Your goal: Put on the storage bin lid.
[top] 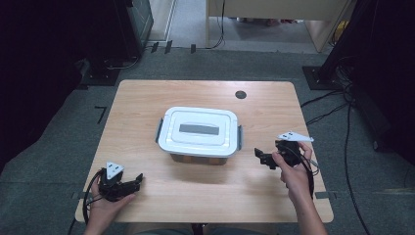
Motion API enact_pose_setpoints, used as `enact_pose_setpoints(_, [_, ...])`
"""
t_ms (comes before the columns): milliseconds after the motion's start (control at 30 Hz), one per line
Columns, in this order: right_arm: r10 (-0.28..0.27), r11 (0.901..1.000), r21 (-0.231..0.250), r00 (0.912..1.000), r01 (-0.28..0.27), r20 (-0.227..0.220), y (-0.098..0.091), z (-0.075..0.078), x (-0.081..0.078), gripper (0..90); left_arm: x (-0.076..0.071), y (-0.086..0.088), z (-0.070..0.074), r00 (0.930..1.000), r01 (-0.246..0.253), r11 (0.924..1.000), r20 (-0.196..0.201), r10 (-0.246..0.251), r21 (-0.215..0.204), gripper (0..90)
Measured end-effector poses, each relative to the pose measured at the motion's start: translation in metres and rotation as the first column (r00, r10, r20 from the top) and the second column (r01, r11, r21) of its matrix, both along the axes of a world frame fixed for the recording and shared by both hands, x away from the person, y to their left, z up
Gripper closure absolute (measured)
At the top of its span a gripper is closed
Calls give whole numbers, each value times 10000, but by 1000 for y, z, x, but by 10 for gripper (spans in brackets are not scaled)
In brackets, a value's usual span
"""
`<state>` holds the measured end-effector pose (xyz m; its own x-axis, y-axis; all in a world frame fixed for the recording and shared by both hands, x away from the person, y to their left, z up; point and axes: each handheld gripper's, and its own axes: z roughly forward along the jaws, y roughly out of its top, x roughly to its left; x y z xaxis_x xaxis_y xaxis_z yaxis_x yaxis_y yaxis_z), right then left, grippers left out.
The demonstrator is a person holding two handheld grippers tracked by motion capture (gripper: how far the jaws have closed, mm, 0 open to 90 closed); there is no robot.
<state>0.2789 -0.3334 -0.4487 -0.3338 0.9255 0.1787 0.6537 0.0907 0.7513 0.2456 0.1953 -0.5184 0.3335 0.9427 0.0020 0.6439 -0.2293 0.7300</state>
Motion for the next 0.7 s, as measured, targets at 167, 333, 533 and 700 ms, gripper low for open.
enact_pose_setpoints(167, [-159, 9999, 29, 9998, 159, -152, -10, -10, -8, 96, 0, 0, 0, 10000, 1, 10000, 1, -1, 2, 131])
enact_pose_setpoints(333, [-102, 9999, 48, 9998, 103, -158, -19, -21, -18, 96, 0, 0, 0, 10000, 1, 10000, 1, -1, 2, 131])
enact_pose_setpoints(533, [-83, 10000, 23, 9998, 84, -166, -31, -30, -31, 96, 0, 0, 0, 10000, 1, 10000, -1, -1, 3, 131])
enact_pose_setpoints(700, [-72, 10000, 39, 9998, 72, -199, -38, -36, -40, 96, 0, 0, 0, 10000, 0, 10000, -1, 0, 3, 131])
